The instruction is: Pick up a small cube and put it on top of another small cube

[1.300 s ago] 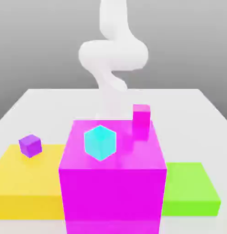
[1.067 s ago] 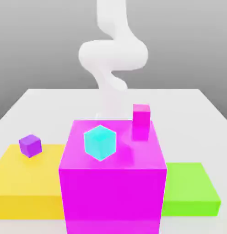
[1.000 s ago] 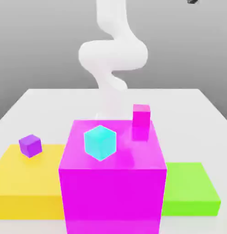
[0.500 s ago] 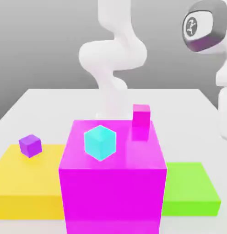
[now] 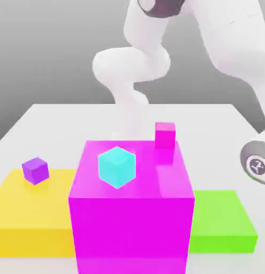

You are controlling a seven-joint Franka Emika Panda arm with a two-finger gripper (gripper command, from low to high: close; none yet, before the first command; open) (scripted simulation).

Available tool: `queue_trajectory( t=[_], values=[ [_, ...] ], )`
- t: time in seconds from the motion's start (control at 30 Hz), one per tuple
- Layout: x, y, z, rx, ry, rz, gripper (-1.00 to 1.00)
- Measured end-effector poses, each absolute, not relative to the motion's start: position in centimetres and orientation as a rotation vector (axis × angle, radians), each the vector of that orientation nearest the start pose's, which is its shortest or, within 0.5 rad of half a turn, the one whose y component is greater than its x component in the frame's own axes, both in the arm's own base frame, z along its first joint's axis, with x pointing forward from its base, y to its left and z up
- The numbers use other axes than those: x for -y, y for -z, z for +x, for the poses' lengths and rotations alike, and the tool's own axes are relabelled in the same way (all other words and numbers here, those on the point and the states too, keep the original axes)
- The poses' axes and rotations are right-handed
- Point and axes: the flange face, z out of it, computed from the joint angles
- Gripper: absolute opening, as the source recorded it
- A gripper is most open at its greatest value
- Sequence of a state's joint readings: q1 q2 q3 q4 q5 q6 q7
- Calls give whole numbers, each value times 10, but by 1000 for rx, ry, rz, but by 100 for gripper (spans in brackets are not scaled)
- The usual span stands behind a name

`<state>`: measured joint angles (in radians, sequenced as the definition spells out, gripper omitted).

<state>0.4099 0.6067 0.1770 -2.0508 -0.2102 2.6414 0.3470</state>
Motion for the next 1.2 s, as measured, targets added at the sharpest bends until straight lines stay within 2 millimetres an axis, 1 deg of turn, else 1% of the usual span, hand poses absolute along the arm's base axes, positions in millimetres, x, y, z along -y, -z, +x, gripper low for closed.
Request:
queue_trajectory(
  t=[0.07, 0.1, 0.13, 0.17, 0.23, 0.3, 0.47, 0.63, 0.73, 0.93, 1.07, 1.2],
  values=[
    [-331, -141, 485, 614, -1, -3080, -100],
    [-331, -134, 485, 616, -1, -3080, -100],
    [-331, -138, 485, 617, -1, -3080, -100],
    [-331, -149, 485, 617, -1, -3080, -100],
    [-331, -176, 485, 617, -2, -3080, -100],
    [-324, -204, 485, 588, -1, -3088, -100],
    [-288, -266, 480, 427, 6, -3127, -100],
    [-246, -321, 467, 244, 11, -3155, -100],
    [-219, -350, 455, 127, 13, -3165, -100],
    [-176, -398, 419, -75, 13, -3166, -100],
    [-146, -423, 392, -218, 11, -3156, -100],
    [-119, -442, 361, -358, 7, -3136, -100]
  ],
)
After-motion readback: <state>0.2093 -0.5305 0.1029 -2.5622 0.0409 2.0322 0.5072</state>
